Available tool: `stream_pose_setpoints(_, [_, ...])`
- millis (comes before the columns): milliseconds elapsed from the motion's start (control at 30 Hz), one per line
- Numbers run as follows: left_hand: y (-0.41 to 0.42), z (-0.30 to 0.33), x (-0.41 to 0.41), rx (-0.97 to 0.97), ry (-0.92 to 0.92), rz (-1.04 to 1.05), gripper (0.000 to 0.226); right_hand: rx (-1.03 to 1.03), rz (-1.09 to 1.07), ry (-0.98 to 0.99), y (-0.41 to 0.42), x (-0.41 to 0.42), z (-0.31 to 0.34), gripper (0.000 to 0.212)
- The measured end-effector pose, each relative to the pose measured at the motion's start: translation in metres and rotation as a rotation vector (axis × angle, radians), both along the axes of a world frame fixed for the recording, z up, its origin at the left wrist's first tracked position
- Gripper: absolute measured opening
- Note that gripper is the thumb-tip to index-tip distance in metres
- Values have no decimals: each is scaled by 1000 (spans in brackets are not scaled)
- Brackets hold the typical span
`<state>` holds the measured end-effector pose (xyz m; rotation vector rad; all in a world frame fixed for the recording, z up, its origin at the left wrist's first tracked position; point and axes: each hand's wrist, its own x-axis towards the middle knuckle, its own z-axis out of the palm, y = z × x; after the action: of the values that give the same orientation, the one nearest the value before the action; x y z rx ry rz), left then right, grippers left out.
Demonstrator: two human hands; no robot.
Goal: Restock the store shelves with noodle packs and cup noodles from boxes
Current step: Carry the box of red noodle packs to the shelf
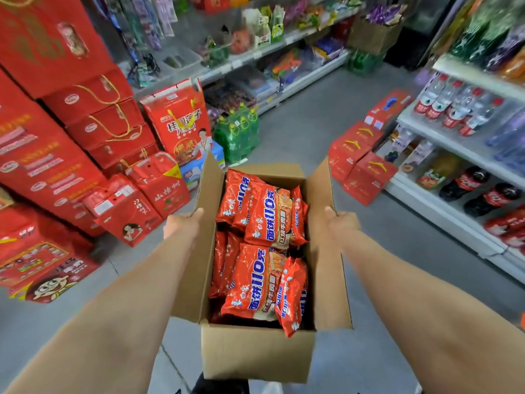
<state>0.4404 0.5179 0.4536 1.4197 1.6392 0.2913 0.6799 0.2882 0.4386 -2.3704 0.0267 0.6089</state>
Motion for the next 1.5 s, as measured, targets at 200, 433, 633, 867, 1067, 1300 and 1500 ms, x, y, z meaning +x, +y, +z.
stream_pose_setpoints(200, [82,0,107,8,22,-69,46,34,-27,22,65,93,6,38])
stream_pose_setpoints(433, [179,14,257,-2,-31,-152,35,33,-118,1,145,214,24,38])
stream_pose_setpoints(633, [231,30,391,26,-40,-239,32,27,-159,-3,197,330,18,45])
stream_pose_setpoints(867, [292,31,540,62,-41,-206,33,105,-125,-35,260,489,21,39])
stream_pose_setpoints(1067, [334,39,639,55,-4,-177,38,81,-115,-24,305,590,37,39])
stream_pose_setpoints(1300, [418,26,776,61,14,-276,47,-50,-152,-21,372,713,30,52])
stream_pose_setpoints(1500, [498,24,908,11,11,-400,40,-50,-277,-17,437,819,31,50])
